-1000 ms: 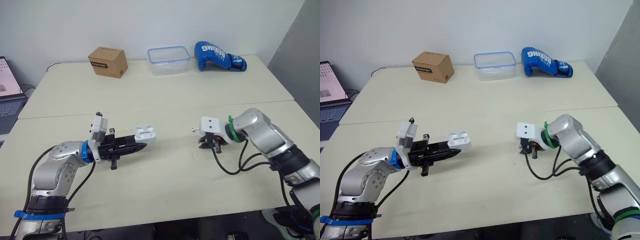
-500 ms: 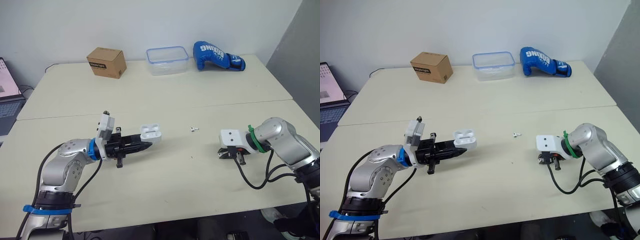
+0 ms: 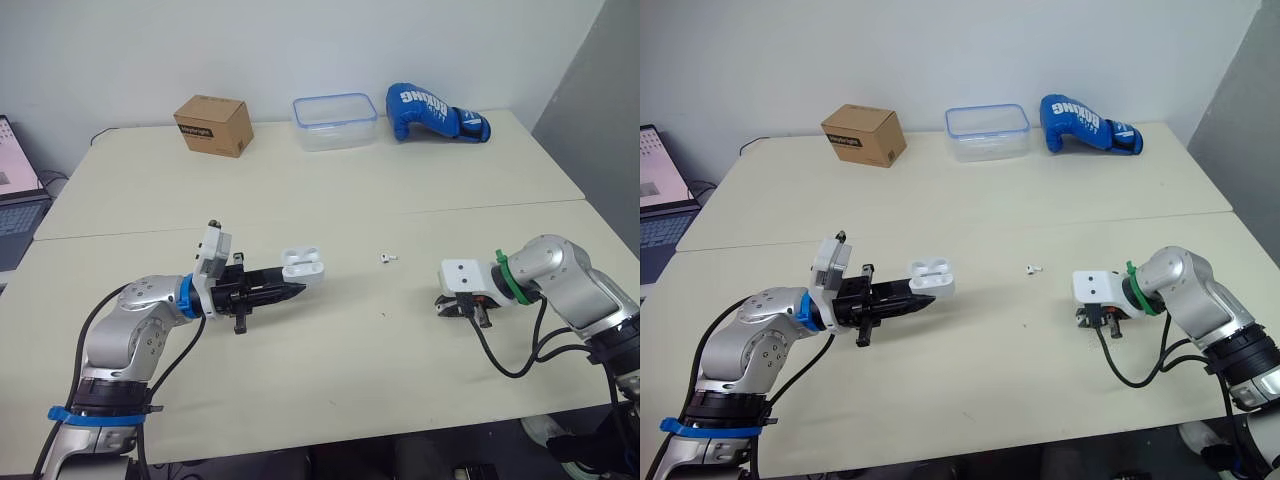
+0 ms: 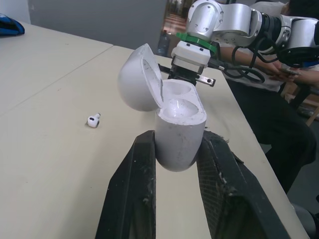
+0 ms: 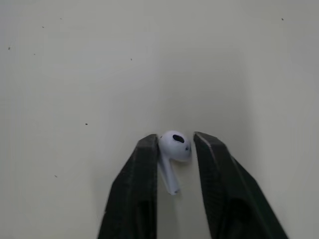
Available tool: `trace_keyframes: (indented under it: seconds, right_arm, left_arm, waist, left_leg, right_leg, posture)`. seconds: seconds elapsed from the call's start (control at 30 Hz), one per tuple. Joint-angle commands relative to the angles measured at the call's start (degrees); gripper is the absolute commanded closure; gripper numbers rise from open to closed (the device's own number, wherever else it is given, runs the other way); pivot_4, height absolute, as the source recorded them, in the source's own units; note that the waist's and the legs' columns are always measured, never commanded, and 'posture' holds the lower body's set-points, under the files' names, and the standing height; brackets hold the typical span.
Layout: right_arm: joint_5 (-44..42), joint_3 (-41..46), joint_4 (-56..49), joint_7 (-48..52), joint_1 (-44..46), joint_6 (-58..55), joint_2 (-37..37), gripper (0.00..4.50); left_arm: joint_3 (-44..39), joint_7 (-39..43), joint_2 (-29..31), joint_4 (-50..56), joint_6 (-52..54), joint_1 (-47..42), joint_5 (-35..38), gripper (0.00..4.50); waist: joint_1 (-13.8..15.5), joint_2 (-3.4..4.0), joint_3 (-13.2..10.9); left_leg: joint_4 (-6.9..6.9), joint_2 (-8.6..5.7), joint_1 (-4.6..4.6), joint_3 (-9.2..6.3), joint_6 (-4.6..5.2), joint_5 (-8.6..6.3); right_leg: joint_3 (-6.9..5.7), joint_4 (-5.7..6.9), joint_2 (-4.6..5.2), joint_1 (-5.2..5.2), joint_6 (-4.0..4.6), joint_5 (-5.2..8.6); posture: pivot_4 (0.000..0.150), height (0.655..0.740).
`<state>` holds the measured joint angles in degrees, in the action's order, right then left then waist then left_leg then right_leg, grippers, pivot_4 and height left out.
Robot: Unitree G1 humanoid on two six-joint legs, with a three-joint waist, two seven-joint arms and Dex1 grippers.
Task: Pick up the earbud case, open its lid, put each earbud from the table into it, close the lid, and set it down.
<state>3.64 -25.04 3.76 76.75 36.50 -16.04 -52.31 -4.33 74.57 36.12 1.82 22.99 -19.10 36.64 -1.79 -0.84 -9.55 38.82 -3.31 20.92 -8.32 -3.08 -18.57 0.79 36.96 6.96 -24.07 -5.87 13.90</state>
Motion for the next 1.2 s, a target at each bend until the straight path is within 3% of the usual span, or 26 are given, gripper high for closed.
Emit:
trace_keyframes:
  seconds: [0.03,0.1,0.43,0.7,1.2]
  right_arm:
    - [1.89,0.22,-0.64,1.19,0.08,0.46,-0.77,2.1]
    - [2.49,0.03,-1.64,2.09,0.35,-0.25,-1.17,1.39]
    - [10.33,-6.29,-14.48,8.14,4.89,-13.25,-0.86,1.39]
    - [17.82,-12.49,-12.56,9.82,10.0,-20.0,2.7,1.39]
    - [21.74,-15.55,-13.7,13.76,11.62,-24.98,1.62,1.39]
  left_arm:
    - [-0.33,0.63,-0.02,0.59,-1.05,-1.04,0.23,3.69]
    - [-0.33,0.66,-0.03,0.51,-1.06,-1.1,0.22,3.69]
    - [-0.13,0.61,-0.71,0.06,-1.53,-1.42,-0.08,3.69]
    - [0.05,0.25,-1.36,0.49,-1.85,-1.11,-0.25,3.69]
    - [0.1,0.08,-1.55,0.94,-2.17,-0.37,-0.31,3.69]
  waist:
    - [0.01,0.0,0.0]
    - [0.01,0.0,0.0]
    - [0.02,0.0,0.0]
    - [0.0,0.0,0.0]
    - [0.04,0.0,0.0]
  left_leg:
    - [0.0,0.0,0.0,0.0,0.0,0.0]
    - [0.0,0.0,0.0,0.0,0.0,0.0]
    - [0.0,0.0,0.01,0.0,0.0,0.0]
    - [0.0,0.0,0.02,-0.01,0.0,0.0]
    - [0.01,-0.01,0.02,-0.02,0.0,0.0]
  right_leg:
    - [0.0,0.0,0.0,0.0,0.0,0.0]
    - [0.0,-0.01,0.0,0.0,0.0,0.0]
    - [0.0,0.02,0.0,-0.02,0.0,0.0]
    - [0.0,0.01,0.0,-0.03,0.0,0.0]
    - [-0.01,0.01,0.0,-0.03,0.0,0.0]
  posture:
    - [0.15,0.7307]
    - [0.15,0.7307]
    - [0.15,0.7307]
    - [0.15,0.7307]
    - [0.15,0.7307]
